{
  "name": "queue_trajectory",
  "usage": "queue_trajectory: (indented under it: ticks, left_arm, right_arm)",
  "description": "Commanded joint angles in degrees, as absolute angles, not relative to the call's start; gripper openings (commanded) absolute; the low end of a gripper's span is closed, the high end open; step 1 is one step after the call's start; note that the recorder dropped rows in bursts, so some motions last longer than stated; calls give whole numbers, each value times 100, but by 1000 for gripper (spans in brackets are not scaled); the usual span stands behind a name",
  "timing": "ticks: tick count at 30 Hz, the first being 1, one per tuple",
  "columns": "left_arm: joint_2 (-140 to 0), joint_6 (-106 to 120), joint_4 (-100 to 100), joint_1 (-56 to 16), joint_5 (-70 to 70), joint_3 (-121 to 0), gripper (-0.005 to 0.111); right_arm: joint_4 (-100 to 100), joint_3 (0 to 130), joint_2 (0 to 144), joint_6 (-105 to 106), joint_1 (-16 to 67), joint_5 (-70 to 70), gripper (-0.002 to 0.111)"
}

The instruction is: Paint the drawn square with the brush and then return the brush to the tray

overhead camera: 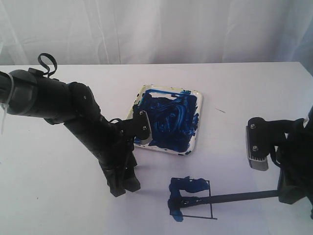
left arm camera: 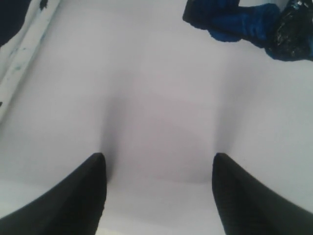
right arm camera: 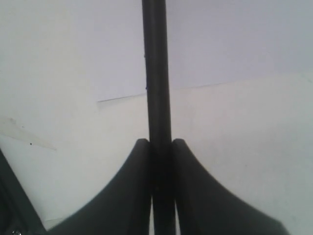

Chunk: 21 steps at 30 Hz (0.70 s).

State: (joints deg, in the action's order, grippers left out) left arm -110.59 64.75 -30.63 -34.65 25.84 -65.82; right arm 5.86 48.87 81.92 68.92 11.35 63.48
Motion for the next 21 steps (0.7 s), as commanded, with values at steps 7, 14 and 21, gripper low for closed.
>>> queue_trajectory:
  ticks: [7, 14, 21]
  left_arm:
    - [-11264, 6424, -2908, -3497, 2749, -6466, 66]
    - [-11264, 6421, -2908, -3497, 2763, -6466, 66]
    - [-11264, 6421, -2895, -3497, 2777, -6466, 66]
  right_arm:
    - [275, 4960, 7780, 6677, 1139, 6389, 0]
    - [320, 4920, 7749, 6744, 1139, 6426, 0]
    - [338, 4771, 7883, 6779, 1139, 6403, 0]
